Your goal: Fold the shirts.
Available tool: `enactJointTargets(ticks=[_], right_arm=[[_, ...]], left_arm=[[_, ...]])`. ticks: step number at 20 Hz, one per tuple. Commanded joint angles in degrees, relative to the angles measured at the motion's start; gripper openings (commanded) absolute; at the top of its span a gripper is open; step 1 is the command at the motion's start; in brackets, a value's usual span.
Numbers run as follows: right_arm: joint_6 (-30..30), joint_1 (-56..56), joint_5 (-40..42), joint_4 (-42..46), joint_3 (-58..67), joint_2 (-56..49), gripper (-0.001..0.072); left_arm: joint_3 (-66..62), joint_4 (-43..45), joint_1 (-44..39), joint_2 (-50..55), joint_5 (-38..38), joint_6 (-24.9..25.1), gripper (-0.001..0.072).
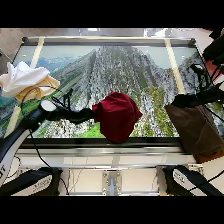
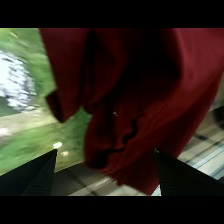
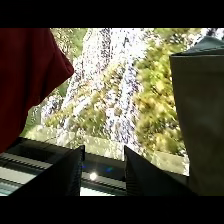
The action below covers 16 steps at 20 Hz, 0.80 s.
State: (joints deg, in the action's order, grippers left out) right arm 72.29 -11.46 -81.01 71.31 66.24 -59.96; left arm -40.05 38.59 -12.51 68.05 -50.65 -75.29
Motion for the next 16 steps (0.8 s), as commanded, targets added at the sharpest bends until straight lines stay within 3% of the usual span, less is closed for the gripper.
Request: enactJointTargets(ticks=[1, 5, 11, 16], right_arm=[[0.0, 0.0, 2.0, -3.2, -2.5, -0.5, 0.0293], [0.0, 0.0, 1.8, -5.6, -2.5, -0.5, 0.0294], [0.0, 0.0, 0.9, -7.0, -2.5, -0.5, 0.0293], [0.0, 0.0, 1.1, -7.5, -2.5, -0.5, 0.0292]], left_arm=[[6.7, -11.7, -8.7, 1.1, 12.3, 3.0, 0.0705], [6.7, -8.6, -16.0, 3.0, 13.2, 5.0, 0.0705], [6.7, -9.1, -16.0, 3.6, 22.1, 5.0, 0.0705], [6.7, -9.9, -16.6, 6.0, 22.4, 5.0, 0.0705]])
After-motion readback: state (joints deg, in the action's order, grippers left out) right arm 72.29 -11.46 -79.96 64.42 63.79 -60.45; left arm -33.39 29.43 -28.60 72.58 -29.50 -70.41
